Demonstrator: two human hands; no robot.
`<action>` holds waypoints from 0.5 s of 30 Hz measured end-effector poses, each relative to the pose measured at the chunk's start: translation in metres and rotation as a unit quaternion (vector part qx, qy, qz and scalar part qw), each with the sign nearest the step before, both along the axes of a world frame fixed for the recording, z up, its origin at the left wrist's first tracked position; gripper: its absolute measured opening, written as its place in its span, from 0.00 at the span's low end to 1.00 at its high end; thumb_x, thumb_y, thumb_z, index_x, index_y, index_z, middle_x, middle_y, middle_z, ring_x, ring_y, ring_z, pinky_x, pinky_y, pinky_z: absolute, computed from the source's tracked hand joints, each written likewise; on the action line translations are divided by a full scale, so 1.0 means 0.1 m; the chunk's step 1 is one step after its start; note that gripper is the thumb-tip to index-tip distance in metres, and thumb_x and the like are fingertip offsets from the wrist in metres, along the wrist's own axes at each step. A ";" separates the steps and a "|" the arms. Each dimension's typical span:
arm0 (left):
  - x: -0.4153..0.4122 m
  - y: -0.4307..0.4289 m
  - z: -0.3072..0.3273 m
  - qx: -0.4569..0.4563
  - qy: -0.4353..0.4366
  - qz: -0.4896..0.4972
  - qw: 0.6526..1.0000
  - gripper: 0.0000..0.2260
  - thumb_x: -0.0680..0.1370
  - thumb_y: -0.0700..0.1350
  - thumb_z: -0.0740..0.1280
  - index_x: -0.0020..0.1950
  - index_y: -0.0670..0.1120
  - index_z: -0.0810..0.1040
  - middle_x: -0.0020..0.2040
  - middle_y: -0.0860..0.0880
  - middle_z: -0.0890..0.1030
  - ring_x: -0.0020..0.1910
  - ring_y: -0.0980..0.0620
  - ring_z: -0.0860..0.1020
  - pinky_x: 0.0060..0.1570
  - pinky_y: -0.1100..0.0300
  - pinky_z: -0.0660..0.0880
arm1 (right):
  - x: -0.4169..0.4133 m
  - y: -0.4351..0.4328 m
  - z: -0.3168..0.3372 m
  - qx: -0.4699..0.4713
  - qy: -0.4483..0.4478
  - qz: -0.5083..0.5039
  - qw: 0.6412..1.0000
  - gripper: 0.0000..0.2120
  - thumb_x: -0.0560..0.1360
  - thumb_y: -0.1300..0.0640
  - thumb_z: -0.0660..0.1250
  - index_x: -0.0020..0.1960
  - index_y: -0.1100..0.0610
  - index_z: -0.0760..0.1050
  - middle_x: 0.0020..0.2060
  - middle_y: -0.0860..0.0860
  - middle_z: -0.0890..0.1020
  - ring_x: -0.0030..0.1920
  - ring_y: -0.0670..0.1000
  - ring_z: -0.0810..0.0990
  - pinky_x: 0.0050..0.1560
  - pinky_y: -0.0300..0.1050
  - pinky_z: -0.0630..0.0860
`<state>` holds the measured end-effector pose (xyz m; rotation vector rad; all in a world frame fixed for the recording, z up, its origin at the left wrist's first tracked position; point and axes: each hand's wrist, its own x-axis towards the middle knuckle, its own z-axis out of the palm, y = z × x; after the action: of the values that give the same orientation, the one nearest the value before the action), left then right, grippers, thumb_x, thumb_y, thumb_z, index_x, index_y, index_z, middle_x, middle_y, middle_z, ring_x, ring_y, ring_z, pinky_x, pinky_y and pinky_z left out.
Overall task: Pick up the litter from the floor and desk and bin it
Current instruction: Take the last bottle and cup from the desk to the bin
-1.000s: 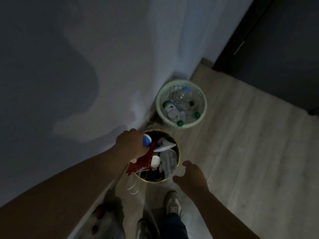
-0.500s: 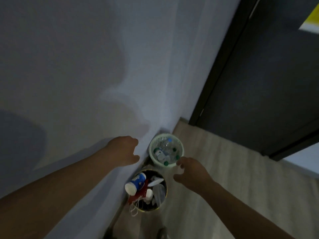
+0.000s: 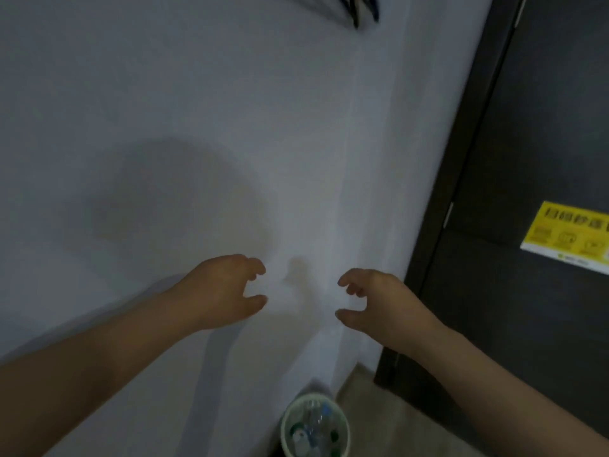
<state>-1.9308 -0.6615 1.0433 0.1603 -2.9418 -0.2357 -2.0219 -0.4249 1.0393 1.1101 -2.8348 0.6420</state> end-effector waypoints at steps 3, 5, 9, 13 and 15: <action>0.11 0.20 0.26 -0.008 0.049 0.041 0.998 0.23 0.76 0.59 0.64 0.69 0.54 0.69 0.62 0.56 0.75 0.59 0.57 0.74 0.56 0.67 0.67 | -0.09 0.11 0.31 -0.019 0.032 0.050 0.998 0.23 0.73 0.47 0.71 0.66 0.48 0.71 0.54 0.43 0.75 0.55 0.43 0.75 0.57 0.38 0.74; 0.26 0.30 0.36 -0.011 0.080 0.074 0.994 0.22 0.76 0.58 0.65 0.69 0.54 0.69 0.62 0.57 0.75 0.59 0.58 0.74 0.53 0.69 0.66 | -0.13 0.13 0.46 -0.029 0.052 0.086 0.995 0.22 0.73 0.46 0.71 0.65 0.46 0.71 0.53 0.41 0.75 0.55 0.42 0.74 0.57 0.37 0.73; 0.86 0.33 0.48 -0.019 0.090 0.164 0.982 0.21 0.76 0.58 0.65 0.68 0.55 0.70 0.61 0.59 0.76 0.57 0.60 0.74 0.50 0.70 0.66 | 0.01 -0.11 0.66 -0.058 0.083 0.183 0.978 0.19 0.73 0.46 0.70 0.62 0.45 0.72 0.54 0.40 0.76 0.55 0.41 0.74 0.56 0.36 0.71; 1.70 0.31 0.60 -0.046 0.078 0.272 0.958 0.20 0.75 0.58 0.66 0.66 0.57 0.71 0.59 0.60 0.76 0.50 0.62 0.74 0.48 0.70 0.66 | 0.47 -0.57 0.72 -0.092 0.084 0.298 0.946 0.18 0.72 0.46 0.70 0.61 0.45 0.73 0.52 0.40 0.76 0.54 0.41 0.74 0.56 0.38 0.72; 2.14 0.36 0.66 -0.050 0.073 0.325 0.942 0.20 0.75 0.59 0.65 0.66 0.57 0.71 0.59 0.60 0.76 0.53 0.61 0.75 0.49 0.70 0.69 | 0.79 -0.78 0.73 -0.096 0.077 0.354 0.927 0.18 0.73 0.46 0.70 0.61 0.45 0.73 0.53 0.40 0.76 0.54 0.41 0.74 0.57 0.39 0.72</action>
<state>-1.7169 -0.6251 1.1091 1.0195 -2.5670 0.0034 -1.9427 -0.5031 1.1123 2.0391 -2.1295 0.7830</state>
